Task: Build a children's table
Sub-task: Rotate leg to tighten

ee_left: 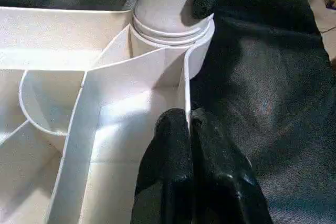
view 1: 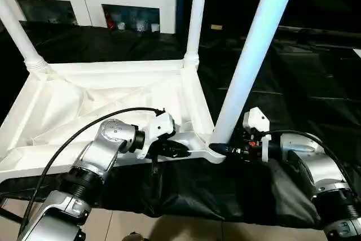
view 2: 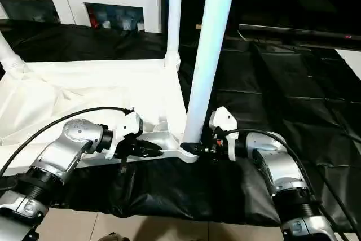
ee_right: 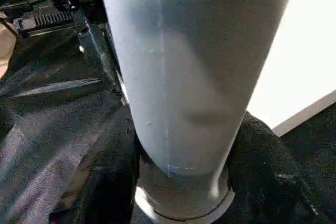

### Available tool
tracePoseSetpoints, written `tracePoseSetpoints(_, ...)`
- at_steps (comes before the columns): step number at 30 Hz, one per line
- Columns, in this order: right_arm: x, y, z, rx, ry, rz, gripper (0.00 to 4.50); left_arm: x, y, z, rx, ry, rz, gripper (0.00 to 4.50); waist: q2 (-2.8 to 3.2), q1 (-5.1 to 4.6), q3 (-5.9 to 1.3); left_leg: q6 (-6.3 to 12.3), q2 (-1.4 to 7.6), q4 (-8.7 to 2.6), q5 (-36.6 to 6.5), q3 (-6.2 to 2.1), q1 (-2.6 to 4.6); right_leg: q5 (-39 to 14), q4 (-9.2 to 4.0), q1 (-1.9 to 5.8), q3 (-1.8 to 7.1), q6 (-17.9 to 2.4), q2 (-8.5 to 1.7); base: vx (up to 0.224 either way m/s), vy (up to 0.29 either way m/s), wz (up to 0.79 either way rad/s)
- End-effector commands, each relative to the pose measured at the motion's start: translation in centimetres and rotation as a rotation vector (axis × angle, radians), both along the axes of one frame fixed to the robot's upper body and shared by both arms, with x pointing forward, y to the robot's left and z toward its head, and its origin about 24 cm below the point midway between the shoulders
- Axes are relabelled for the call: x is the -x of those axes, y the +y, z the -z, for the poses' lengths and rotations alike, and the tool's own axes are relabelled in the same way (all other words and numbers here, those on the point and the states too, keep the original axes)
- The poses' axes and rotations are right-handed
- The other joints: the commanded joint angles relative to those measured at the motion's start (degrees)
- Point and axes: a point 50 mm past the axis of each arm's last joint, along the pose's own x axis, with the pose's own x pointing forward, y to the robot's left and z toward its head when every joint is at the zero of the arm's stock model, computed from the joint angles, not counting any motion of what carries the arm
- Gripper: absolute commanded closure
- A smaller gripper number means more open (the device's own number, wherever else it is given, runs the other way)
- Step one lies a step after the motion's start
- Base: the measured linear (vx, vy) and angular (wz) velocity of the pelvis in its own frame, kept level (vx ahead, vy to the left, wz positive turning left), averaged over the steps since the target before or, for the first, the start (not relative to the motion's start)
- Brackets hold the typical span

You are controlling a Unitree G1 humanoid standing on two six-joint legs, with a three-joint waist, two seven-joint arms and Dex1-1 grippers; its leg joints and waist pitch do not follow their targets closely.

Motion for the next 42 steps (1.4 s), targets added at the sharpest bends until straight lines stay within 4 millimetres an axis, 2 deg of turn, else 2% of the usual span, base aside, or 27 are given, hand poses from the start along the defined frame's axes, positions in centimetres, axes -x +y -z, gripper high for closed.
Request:
tracePoseSetpoints(1, 1.4, 2.6, 1.2, -0.018, 0.063, -0.131, 2.52, -1.0, -1.4, -1.7, 0.071, -0.093, -0.06, 4.5, -0.35, -0.16, -3.73, 2.96, 2.3, -3.84, -11.81, -0.47, 0.68, -17.09, -4.75, 2.74, 2.8, -10.38, -4.51, 0.0, 0.0, 0.0)
tracePoseSetpoints(4, 0.9, 3.0, 1.8, -0.005, 0.04, -0.034, 2.53, -1.7, -2.2, -1.6, 0.071, -0.116, -0.137, 4.5, -0.42, -0.26, -3.53, 2.47, 2.26, -3.89, -12.72, -0.45, 0.82, -19.21, -5.07, 2.55, 2.8, -9.79, -4.56, 0.0, 0.0, 0.0)
tracePoseSetpoints(7, -0.4, 3.5, 2.9, 0.031, 0.042, 0.172, 2.54, -2.6, -3.2, -1.6, 0.059, -0.139, -0.226, 4.5, -0.45, -0.7, -3.21, 1.2, 2.0, -4.04, -15.4, -0.61, 1.11, -25.58, -5.68, 2.22, 2.57, -8.24, -4.58, 0.0, 0.0, 0.0)
tracePoseSetpoints(9, -1.1, 3.8, 3.3, 0.047, 0.04, 0.271, 2.55, -2.9, -3.8, -1.6, 0.062, -0.143, -0.264, 4.5, -0.53, -0.93, -3.17, 0.53, 1.72, -3.86, -17.37, -0.84, 1.44, -32.04, -6.6, 1.97, 2.32, -5.91, -4.83, 0.0, 0.0, 0.0)
tracePoseSetpoints(11, -1.8, 4.3, 3.7, 0.044, 0.053, 0.386, 2.56, -3.3, -4.6, -1.7, 0.068, -0.145, -0.308, 4.5, -0.46, -1.05, -3.19, 0.41, 1.77, -3.94, -17.37, -0.91, 1.37, -32.55, -6.69, 1.88, 2.32, -5.31, -4.82, 0.0, 0.0, 0.0)
tracePoseSetpoints(15, -3.1, 6.5, 3.9, 0.002, 0.076, 0.585, 2.56, -3.8, -6.4, -1.9, 0.076, -0.153, -0.389, 4.5, -0.41, -2.3, -3.31, -0.18, 1.74, -4.17, -19.21, -1.3, 1.18, -32.17, -6.83, 1.95, 1.94, -5.14, -4.78, 0.0, 0.0, 0.0)
tracePoseSetpoints(17, -3.7, 7.7, 3.7, 0.002, 0.054, 0.633, 2.56, -4.0, -7.2, -2.0, 0.077, -0.161, -0.413, 4.5, -0.29, -2.47, -3.52, 0.02, 1.96, -4.39, -18.11, -1.33, 0.91, -28.26, -6.51, 2.19, 2.1, -6.04, -4.8, 0.0, 0.0, 0.0)
tracePoseSetpoints(18, -4.1, 8.4, 3.4, -0.002, 0.04, 0.645, 2.56, -4.0, -7.6, -2.1, 0.082, -0.165, -0.411, 4.5, -0.26, -2.72, -3.44, -0.11, 1.92, -4.41, -18.39, -1.25, 0.94, -26.77, -6.35, 1.95, 2.17, -6.88, -4.66, 0.0, 0.0, 0.0)
tracePoseSetpoints(19, -4.1, 8.5, 3.4, -0.003, 0.04, 0.646, 2.56, -4.0, -7.6, -2.1, 0.083, -0.165, -0.41, 4.5, -0.35, -2.69, -3.54, 0.01, 1.79, -4.31, -18.43, -1.2, 1.04, -26.38, -6.38, 2.01, 2.13, -7.06, -4.72, 0.0, 0.0, 0.0)
tracePoseSetpoints(20, -4.4, 8.8, 3.1, -0.02, 0.033, 0.643, 2.56, -3.9, -7.9, -2.2, 0.091, -0.166, -0.394, 4.5, -0.68, -2.71, -3.59, 0.54, 1.81, -4.25, -17.94, -1.04, 0.97, -24.93, -6.25, 2.11, 2.32, -7.55, -4.8, 0.0, 0.0, 0.0)
tracePoseSetpoints(21, -4.5, 8.9, 3.0, -0.031, 0.037, 0.638, 2.56, -3.9, -7.9, -2.2, 0.093, -0.165, -0.389, 4.5, -0.48, -2.68, -3.54, 1.05, 1.83, -4.23, -17.43, -0.95, 0.88, -23.71, -6.09, 2.12, 2.42, -8.04, -4.83, 0.0, 0.0, 0.0)
tracePoseSetpoints(22, -4.5, 8.9, 2.9, -0.039, 0.041, 0.632, 2.01, -3.8, -7.9, -2.2, 0.095, -0.166, -0.381, 4.5, -0.65, -2.7, -3.62, 1.47, 1.89, -4.25, -16.52, -0.88, 0.76, -22.17, -5.86, 2.3, 2.47, -8.42, -4.81, 0.0, 0.0, 0.0)
tracePoseSetpoints(26, -4.5, 8.4, 2.7, -0.067, 0.059, 0.589, 1.74, -3.5, -7.4, -2.2, 0.105, -0.168, -0.338, 4.5, -0.68, -2.51, -3.68, 2.45, 1.94, -4.12, -14.7, -0.66, 0.64, -19.75, -5.54, 2.5, 2.56, -9.42, -4.87, 0.0, 0.0, 0.0)
tracePoseSetpoints(27, -4.5, 8.1, 2.7, -0.05, 0.04, 0.572, 1.45, -3.4, -7.2, -2.1, 0.107, -0.162, -0.328, 4.5, -0.69, -2.46, -3.7, 2.5, 1.94, -4.13, -14.44, -0.67, 0.58, -19.81, -5.53, 2.58, 2.55, -9.48, -4.92, 0.0, 0.0, 0.0)
tracePoseSetpoints(31, -4.1, 7.0, 2.6, -0.033, 0.0, 0.461, 1.38, -2.9, -6.3, -2.0, 0.12, -0.155, -0.274, 4.5, -0.7, -2.4, -3.77, 2.93, 1.98, -4.03, -13.23, -0.56, 0.42, -18.28, -5.31, 2.78, 2.51, -9.97, -4.92, 0.0, 0.0, 0.0)
tracePoseSetpoints(32, -3.8, 6.5, 2.4, -0.031, -0.024, 0.406, 1.38, -2.6, -5.9, -1.9, 0.128, -0.145, -0.235, 4.5, -0.77, -2.26, -3.87, 3.39, 2.05, -3.95, -12.52, -0.59, 0.29, -17.19, -5.12, 2.99, 2.54, -10.13, -5.0, 0.0, 0.0, 0.0)
tracePoseSetpoints(33, -3.7, 6.2, 2.3, -0.03, -0.032, 0.383, 1.38, -2.4, -5.6, -1.9, 0.13, -0.139, -0.217, 4.5, -0.56, -2.21, -3.89, 3.59, 2.04, -3.95, -12.02, -0.62, 0.22, -16.44, -5.03, 3.05, 2.54, -10.26, -4.96, 0.0, 0.0, 0.0)
tracePoseSetpoints(34, -3.5, 5.9, 2.2, -0.028, -0.038, 0.358, 1.38, -2.2, -5.4, -2.0, 0.136, -0.138, -0.192, 4.5, -0.69, -2.23, -3.94, 4.05, 2.01, -3.84, -11.32, -0.5, 0.22, -15.17, -4.91, 3.04, 2.57, -10.62, -4.9, 0.0, 0.0, 0.0)
tracePoseSetpoints(39, -2.7, 4.2, 2.0, 0.001, -0.069, 0.228, 1.38, -1.4, -4.4, -2.1, 0.142, -0.121, -0.096, 4.5, -0.42, -2.03, -4.13, 5.07, 2.28, -3.71, -8.85, -0.41, 0.32, -9.32, -4.11, 3.08, 2.53, -13.2, -4.63, 0.0, 0.0, 0.0)
tracePoseSetpoints(42, -2.2, 3.4, 1.9, 0.008, -0.073, 0.166, 1.38, -1.3, -3.8, -2.1, 0.129, -0.115, -0.074, 4.5, -0.42, -1.56, -4.03, 5.4, 2.37, -3.71, -9.69, -0.29, 0.54, -9.27, -4.18, 3.04, 2.63, -13.58, -4.75, 0.0, 0.0, 0.0)
